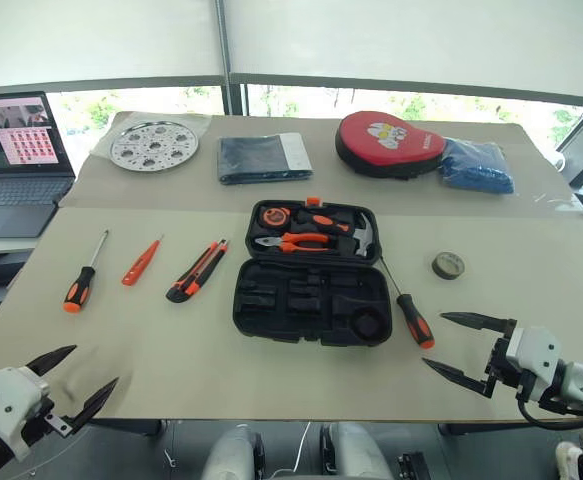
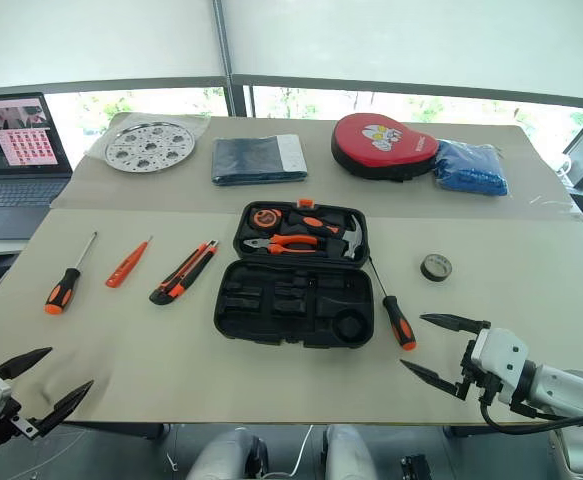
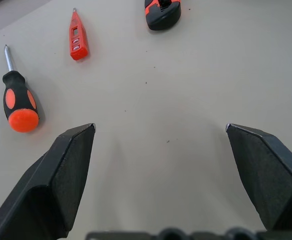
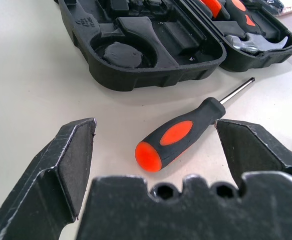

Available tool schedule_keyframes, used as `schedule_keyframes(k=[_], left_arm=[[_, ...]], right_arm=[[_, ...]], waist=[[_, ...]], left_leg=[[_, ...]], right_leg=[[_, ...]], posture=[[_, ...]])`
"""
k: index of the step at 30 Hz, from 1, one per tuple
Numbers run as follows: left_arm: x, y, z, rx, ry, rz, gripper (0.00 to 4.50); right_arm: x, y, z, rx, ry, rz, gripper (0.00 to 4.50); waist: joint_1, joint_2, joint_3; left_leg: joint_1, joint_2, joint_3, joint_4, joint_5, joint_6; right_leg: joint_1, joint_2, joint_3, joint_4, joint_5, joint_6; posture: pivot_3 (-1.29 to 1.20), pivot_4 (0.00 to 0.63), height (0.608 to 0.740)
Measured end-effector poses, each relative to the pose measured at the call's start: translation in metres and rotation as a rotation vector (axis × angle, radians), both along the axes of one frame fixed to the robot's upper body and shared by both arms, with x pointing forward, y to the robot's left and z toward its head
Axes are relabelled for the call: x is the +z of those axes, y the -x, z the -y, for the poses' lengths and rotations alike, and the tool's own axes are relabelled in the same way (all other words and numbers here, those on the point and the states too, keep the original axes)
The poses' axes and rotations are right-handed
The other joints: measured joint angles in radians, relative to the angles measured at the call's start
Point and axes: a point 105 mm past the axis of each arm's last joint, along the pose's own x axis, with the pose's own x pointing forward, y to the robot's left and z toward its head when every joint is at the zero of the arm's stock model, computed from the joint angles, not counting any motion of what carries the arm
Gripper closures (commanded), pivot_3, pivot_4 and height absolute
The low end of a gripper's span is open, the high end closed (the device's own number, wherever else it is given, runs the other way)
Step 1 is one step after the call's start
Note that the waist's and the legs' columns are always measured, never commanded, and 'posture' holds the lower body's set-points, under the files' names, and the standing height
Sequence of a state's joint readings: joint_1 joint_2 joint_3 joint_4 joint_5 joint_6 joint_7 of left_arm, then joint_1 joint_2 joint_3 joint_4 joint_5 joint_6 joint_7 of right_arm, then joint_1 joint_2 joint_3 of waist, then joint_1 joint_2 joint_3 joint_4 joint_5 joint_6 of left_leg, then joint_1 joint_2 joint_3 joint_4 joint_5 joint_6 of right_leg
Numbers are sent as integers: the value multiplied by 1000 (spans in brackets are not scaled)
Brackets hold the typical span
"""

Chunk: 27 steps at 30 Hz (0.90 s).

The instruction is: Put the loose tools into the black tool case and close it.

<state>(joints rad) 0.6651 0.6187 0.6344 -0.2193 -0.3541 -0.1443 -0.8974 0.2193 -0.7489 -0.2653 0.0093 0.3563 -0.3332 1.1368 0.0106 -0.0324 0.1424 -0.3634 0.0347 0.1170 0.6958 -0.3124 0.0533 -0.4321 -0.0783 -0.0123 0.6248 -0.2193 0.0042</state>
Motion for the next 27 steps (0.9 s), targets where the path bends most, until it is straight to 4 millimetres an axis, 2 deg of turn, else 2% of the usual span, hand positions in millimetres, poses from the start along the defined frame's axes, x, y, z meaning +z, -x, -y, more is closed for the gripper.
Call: schedule_keyframes(k=[2, 3, 5, 7, 9, 11, 14, 16, 19, 21, 22, 27], left_arm=[[0, 0, -2, 24, 18, -1, 0], [2, 2, -13, 121, 71, 8, 0], [3, 17, -56, 468, 206, 38, 0], [-2, 35, -81, 693, 272, 11, 0], [-12, 50, -93, 831, 327, -53, 0], [-17, 54, -93, 875, 376, -99, 0], [-6, 36, -85, 819, 400, -82, 0], [7, 15, -84, 776, 404, -69, 0], [36, -35, -76, 683, 384, -70, 0], [46, -55, -71, 645, 373, -77, 0], [47, -63, -70, 636, 372, -95, 0], [31, -113, -66, 617, 367, -254, 0]], right_arm=[[1, -1, -2, 2, -16, 4, 57], [7, -3, -11, 12, -75, 38, 57], [34, -5, -56, 113, -307, 153, 57], [59, -3, -80, 199, -429, 214, 57], [78, -4, -88, 234, -475, 260, 57], [87, -8, -94, 241, -509, 268, 57], [90, -11, -101, 256, -522, 258, 57], [90, -13, -103, 251, -529, 245, 57], [94, -14, -109, 246, -532, 240, 57], [99, -14, -113, 255, -526, 257, 57], [101, -14, -113, 256, -525, 262, 57], [100, -19, -116, 239, -513, 247, 57]], waist=[[0, 0, 0], [-6, -1, 0], [-27, -2, 1], [-28, 0, 2], [-22, -1, 2], [-4, -3, 3], [15, -8, 0], [18, -8, 0], [19, -7, 1], [11, -7, 1], [7, -7, 0], [-12, -6, 1]], left_leg=[[0, 0, 0, 0, 0, 0], [1, 2, 0, 0, 0, 0], [3, 10, 0, 0, -1, -3], [7, 9, 0, -1, -1, -4], [9, 8, 0, -1, -2, -4], [10, 8, 0, 0, -2, -4], [10, 7, -1, 0, -5, -11], [11, 7, -1, 0, -5, -12], [10, 7, -1, 0, -2, -13], [11, 7, -1, -1, 0, -13], [11, 6, -1, -1, 1, -10], [11, 6, 0, -3, 6, -20]], right_leg=[[0, 0, 0, 0, 0, 0], [0, 1, 0, 0, 1, 0], [1, 2, 1, 1, 1, 1], [3, 3, -1, 2, 0, 0], [6, 3, -2, 2, 0, -1], [5, 2, -4, 1, -1, -2], [5, 1, -6, 1, -4, -8], [7, 1, -6, 2, -4, -9], [8, 1, -5, 4, -2, -8], [8, 2, -5, 5, 0, -5], [8, 2, -5, 5, 0, -4], [5, 5, -5, 7, 0, -5]], posture=[[0, 150, 740], [0, 150, 740], [0, 150, 740], [0, 150, 740], [0, 150, 740], [0, 150, 740], [0, 150, 740], [0, 150, 740], [0, 150, 740], [0, 150, 740], [0, 150, 740], [0, 150, 740]])
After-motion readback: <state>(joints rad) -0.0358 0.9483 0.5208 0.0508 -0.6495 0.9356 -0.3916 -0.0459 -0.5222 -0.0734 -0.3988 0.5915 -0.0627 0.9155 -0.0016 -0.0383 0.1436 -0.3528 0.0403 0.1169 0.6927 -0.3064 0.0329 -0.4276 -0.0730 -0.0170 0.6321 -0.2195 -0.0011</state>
